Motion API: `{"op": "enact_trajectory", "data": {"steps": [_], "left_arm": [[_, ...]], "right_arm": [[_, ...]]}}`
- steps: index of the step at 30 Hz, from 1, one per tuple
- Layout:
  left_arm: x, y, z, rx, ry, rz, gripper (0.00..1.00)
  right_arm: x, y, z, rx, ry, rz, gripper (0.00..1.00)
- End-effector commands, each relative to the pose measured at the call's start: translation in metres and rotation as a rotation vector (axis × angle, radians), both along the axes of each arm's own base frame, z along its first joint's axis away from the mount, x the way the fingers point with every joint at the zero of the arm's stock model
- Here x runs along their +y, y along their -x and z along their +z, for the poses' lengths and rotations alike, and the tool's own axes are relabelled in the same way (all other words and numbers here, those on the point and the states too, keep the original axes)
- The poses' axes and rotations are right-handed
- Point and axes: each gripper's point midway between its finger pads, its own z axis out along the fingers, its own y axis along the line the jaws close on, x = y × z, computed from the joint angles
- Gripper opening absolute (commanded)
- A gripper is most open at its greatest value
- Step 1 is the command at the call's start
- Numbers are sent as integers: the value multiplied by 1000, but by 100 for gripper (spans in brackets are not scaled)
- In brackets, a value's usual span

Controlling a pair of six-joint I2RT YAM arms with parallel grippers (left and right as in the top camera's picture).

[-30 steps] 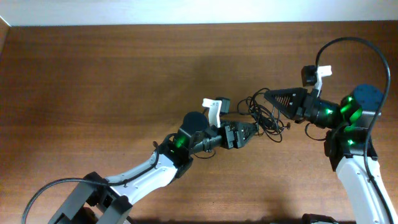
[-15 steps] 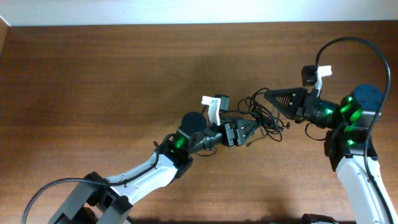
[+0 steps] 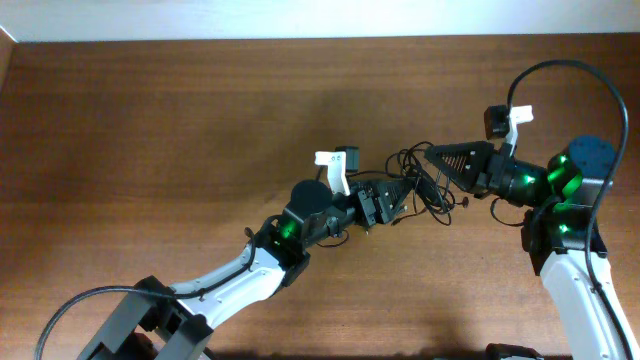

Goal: Untangle cables

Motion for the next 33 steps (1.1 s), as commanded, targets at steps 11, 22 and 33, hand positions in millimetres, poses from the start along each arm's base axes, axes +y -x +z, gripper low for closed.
{"op": "enact_trajectory", "data": {"steps": [11,22,33], "left_arm": [[4,-16,-1,-28,8,77,84],[27,-75,-34,43,-120,323,70],[190,-143,-51,235,-33,488,29]], "right_arm": [[4,8,9,-3,-10,49,4],[31,22,9,10,-15,148,4],[22,-4,-1,-256,129,-3,4]]}}
